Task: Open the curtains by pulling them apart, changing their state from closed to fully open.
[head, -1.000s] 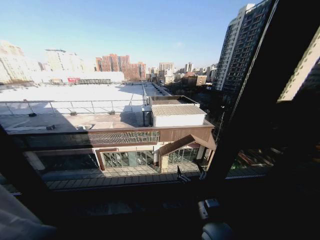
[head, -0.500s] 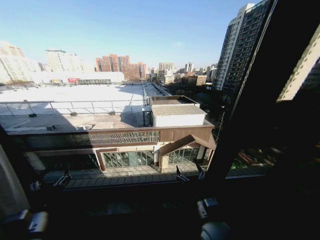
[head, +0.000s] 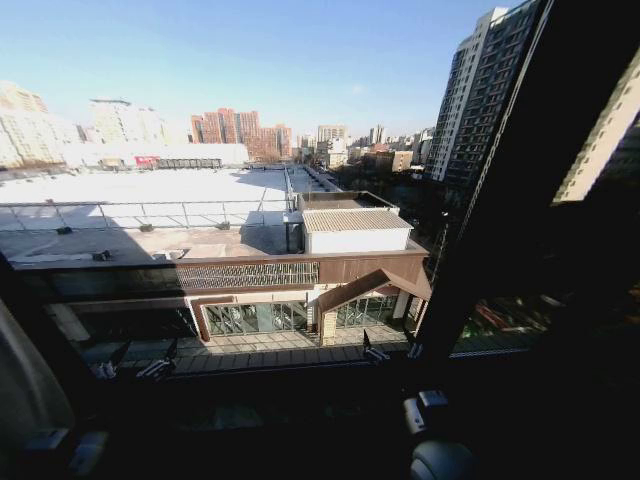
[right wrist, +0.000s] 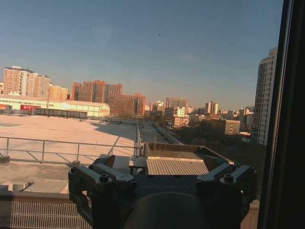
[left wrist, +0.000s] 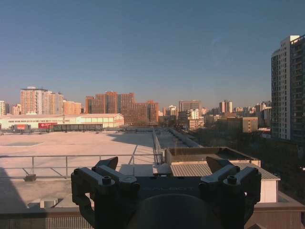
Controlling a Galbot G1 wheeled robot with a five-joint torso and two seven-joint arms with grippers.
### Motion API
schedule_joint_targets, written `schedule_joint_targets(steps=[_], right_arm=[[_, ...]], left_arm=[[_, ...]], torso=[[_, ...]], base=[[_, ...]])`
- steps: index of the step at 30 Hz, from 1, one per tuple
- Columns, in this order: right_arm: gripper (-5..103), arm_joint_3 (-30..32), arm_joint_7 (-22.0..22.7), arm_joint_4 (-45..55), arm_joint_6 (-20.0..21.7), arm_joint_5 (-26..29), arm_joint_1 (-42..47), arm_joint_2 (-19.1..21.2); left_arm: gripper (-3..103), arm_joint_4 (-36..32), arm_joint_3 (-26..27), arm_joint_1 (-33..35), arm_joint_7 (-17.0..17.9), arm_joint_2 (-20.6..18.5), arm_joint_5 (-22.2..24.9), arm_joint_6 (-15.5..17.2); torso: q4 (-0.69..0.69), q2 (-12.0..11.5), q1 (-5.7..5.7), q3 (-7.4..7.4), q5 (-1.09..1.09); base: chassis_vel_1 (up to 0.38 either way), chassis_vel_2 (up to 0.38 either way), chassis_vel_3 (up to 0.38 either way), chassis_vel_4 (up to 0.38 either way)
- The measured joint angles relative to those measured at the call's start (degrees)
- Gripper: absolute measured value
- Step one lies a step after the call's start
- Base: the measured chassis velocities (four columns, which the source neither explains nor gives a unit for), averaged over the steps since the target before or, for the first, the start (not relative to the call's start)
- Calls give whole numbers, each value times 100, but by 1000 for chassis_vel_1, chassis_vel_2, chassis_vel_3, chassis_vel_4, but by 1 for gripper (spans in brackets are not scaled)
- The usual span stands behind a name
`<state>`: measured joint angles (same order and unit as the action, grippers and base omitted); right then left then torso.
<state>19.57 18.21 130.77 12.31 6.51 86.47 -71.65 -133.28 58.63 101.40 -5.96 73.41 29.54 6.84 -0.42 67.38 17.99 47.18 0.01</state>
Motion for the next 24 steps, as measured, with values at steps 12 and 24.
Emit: schedule_joint_targets(steps=[12,24], right_arm=[[100,13,2,-78,-3,-15,-27,-50],[100,11,14,-79,-3,-21,-3,-50]], left_arm=[[100,12,-240,-88,2,-10,-174,8],[100,70,-345,-143,14,-22,-225,-22]], torso=[[-2,0,0,0,1],[-2,0,1,1,1]], base=[[-162,-200,169,180],[-271,-363,264,368]])
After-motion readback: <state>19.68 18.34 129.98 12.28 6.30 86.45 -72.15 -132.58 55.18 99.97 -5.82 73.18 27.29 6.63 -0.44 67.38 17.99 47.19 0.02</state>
